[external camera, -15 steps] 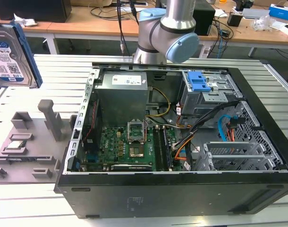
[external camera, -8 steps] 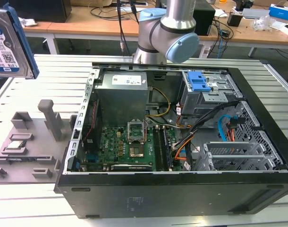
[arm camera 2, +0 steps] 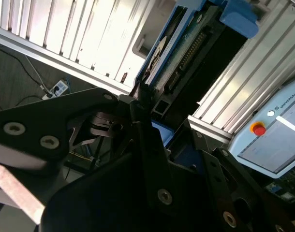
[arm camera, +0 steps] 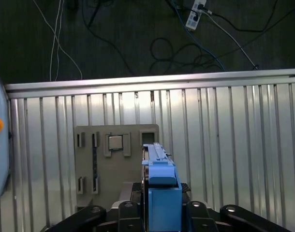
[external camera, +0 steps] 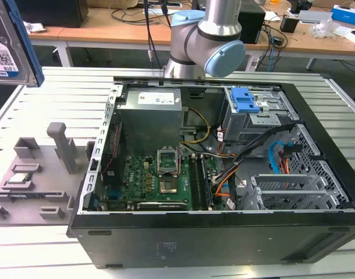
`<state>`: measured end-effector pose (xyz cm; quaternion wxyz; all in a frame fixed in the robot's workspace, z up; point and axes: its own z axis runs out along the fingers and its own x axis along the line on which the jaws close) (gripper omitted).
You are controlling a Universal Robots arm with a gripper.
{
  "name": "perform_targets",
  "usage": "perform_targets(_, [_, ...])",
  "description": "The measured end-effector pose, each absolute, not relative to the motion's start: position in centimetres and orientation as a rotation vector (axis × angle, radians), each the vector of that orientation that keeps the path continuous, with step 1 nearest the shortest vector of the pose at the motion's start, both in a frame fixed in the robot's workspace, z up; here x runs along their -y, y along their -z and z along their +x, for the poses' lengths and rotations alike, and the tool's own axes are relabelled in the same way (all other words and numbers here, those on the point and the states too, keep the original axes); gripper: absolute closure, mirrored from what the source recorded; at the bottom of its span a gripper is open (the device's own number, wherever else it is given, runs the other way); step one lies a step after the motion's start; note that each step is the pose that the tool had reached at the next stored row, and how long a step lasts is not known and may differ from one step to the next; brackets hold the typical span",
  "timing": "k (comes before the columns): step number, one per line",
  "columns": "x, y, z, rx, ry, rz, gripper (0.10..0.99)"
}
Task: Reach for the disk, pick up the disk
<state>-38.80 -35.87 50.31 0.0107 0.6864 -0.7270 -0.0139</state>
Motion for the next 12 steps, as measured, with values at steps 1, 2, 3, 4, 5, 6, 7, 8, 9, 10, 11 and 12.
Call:
perform_targets(1, [35.9,-50.5,-38.8,2.268,0.043,2.142,0.718])
perform_targets(2, [35.9,-50.8,-38.8,2.268,0.044,2.142,0.718])
perform_targets(3, [35.9,-51.1,-38.8,2.268,0.044,2.142,0.718])
perform_targets(4, [35.9,-51.3,-38.8,2.268,0.044,2.142,0.718])
perform_targets(5, [35.9,-51.6,-38.8,2.268,0.044,2.142,0.718])
perform_targets(6, [35.9,-51.8,-38.8,2.268,0.044,2.142,0.718])
perform_targets(7, [35.9,-52.1,-38.8,2.268,0.044,2.142,0.718])
perform_targets(8, [35.9,-52.5,-38.7,2.268,0.044,2.142,0.718])
perform_targets(9, [35.9,-52.8,-38.7,2.268,0.044,2.141,0.718])
perform_targets(10, [35.9,-53.3,-38.7,2.268,0.044,2.141,0.718])
perform_targets(11, [35.9,-54.0,-38.7,2.268,0.045,2.141,0.718])
perform_targets(12, [35.9,-54.3,-38.7,2.268,0.045,2.141,0.718])
